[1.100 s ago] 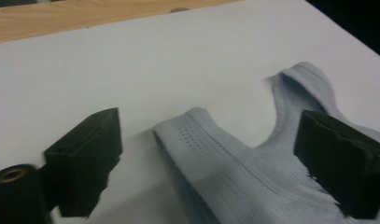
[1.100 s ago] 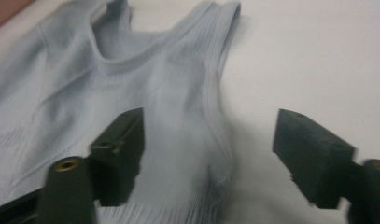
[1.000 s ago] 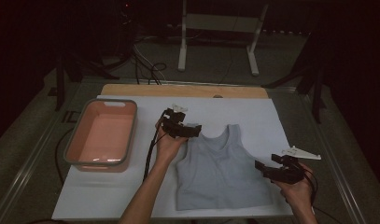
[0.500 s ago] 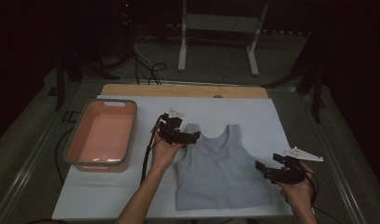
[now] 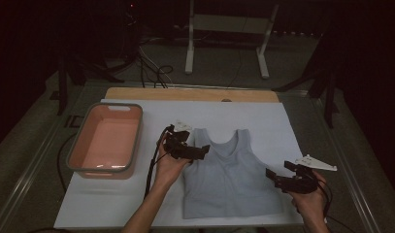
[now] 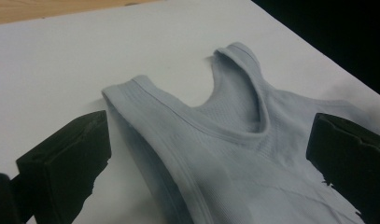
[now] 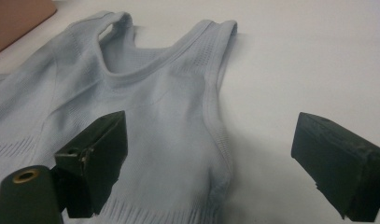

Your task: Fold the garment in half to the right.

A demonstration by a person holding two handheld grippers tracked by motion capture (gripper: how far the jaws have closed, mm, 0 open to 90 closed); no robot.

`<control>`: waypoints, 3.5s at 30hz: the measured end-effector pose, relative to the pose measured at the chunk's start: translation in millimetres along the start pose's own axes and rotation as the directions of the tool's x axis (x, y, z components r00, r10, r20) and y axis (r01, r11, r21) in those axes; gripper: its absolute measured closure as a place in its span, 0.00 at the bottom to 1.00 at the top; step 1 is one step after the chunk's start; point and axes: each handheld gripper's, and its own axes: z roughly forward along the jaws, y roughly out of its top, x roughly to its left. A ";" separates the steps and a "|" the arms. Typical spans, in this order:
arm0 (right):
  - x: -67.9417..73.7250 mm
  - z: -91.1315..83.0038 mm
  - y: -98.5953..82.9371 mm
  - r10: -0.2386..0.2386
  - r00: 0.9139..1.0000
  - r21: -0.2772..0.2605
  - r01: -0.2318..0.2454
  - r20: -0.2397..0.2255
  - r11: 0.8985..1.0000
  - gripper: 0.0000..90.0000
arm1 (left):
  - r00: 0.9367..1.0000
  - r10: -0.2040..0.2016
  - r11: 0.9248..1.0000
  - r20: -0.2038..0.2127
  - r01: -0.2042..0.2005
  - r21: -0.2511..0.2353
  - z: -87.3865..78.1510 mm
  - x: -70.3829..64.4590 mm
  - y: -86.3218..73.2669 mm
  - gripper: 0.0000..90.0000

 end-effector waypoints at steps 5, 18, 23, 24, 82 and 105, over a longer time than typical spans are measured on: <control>0.1 0.3 -1.0 -0.004 1.000 0.004 0.004 -0.001 1.000 0.12 | 1.000 -0.001 1.000 0.013 0.001 0.004 -4.1 -2.7 -9.4 0.01; 1.2 1.2 -1.5 -0.009 1.000 0.009 0.009 -0.004 1.000 0.12 | 0.999 -0.037 0.998 0.018 0.036 0.055 -11.6 -1.8 -39.5 0.03; 2.6 1.5 -1.5 -0.018 1.000 0.007 0.018 0.002 1.000 0.12 | 0.998 -0.054 0.996 0.030 0.052 0.075 -13.5 -2.8 -52.2 0.06; 2.7 1.4 -1.4 -0.019 1.000 0.008 0.019 0.000 1.000 0.12 | 0.998 -0.058 0.995 0.031 0.055 0.082 -13.4 -3.7 -56.4 0.06; 7.5 3.0 0.0 -0.051 0.999 0.012 0.051 -0.001 0.999 0.13 | 0.989 -0.135 0.960 0.056 0.117 0.255 -26.7 16.2 -82.7 0.90; 11.2 6.1 0.9 -0.061 0.998 0.018 0.061 -0.006 0.998 0.13 | 0.984 -0.172 0.956 -0.033 0.175 0.236 -47.7 39.7 -80.8 0.91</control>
